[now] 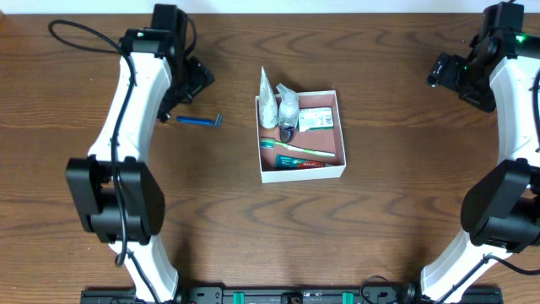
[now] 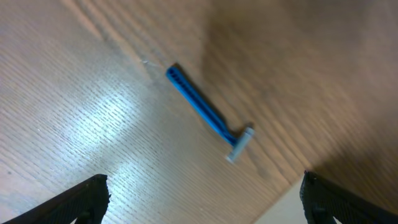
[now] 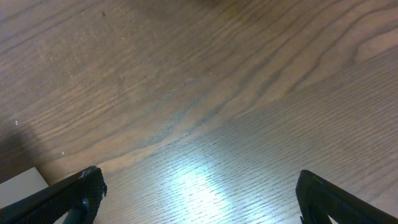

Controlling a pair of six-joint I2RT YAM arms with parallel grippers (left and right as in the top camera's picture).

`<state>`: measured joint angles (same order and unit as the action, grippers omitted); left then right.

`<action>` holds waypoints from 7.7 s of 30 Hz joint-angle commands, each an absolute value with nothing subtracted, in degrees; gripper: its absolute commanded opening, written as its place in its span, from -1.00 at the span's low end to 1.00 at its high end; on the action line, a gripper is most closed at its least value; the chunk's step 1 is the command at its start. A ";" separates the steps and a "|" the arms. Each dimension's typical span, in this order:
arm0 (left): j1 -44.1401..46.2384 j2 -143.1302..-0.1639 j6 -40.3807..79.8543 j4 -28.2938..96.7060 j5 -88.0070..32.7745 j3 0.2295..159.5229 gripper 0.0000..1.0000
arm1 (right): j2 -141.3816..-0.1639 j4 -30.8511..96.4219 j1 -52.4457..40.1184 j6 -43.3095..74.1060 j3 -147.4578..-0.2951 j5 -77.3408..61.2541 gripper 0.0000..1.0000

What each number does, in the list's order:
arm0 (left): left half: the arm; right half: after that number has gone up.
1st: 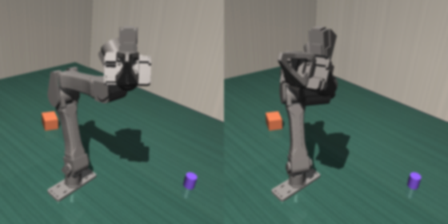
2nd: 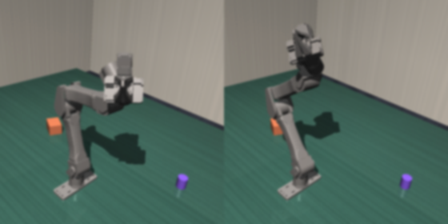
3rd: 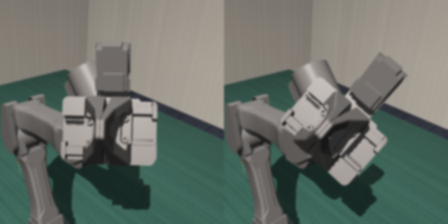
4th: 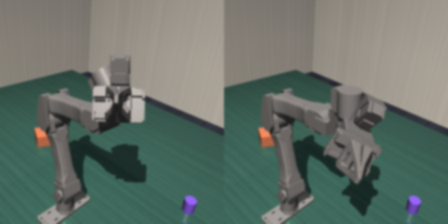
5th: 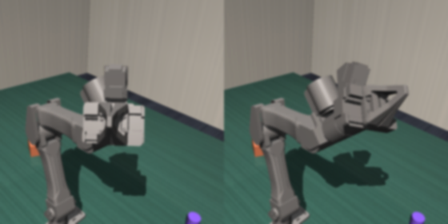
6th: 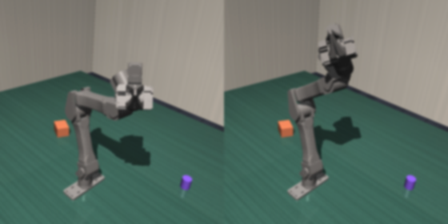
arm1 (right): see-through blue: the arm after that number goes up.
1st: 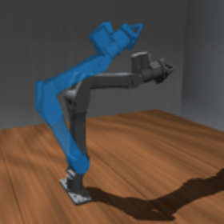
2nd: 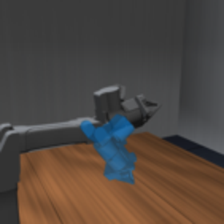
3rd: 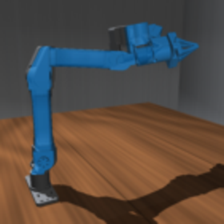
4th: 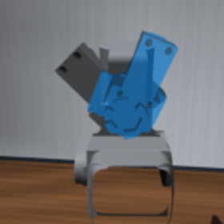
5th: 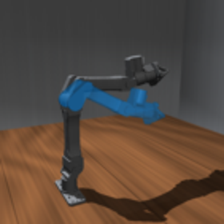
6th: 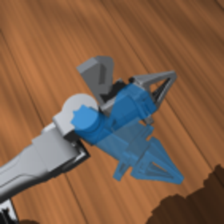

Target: Pack container

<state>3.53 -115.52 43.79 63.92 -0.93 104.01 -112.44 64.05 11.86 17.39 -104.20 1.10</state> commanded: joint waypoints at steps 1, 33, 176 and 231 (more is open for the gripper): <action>1.98 -119.22 46.44 64.82 -4.14 104.81 0.96 | -110.87 64.10 12.05 17.30 -105.14 1.50 0.99; 1.69 -133.10 44.64 65.52 -5.54 104.68 0.96 | -110.87 64.10 12.05 17.30 -105.14 1.50 0.98; 48.10 -90.87 -32.64 67.72 7.99 104.49 0.96 | -110.87 64.12 12.05 17.30 -105.14 1.50 0.99; 12.60 -17.80 -8.34 35.92 -1.56 47.27 0.96 | -110.87 64.12 12.05 17.30 -105.14 1.50 0.99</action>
<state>14.59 -21.78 -4.10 40.32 2.70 54.06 -112.44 64.05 11.86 17.39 -104.20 1.13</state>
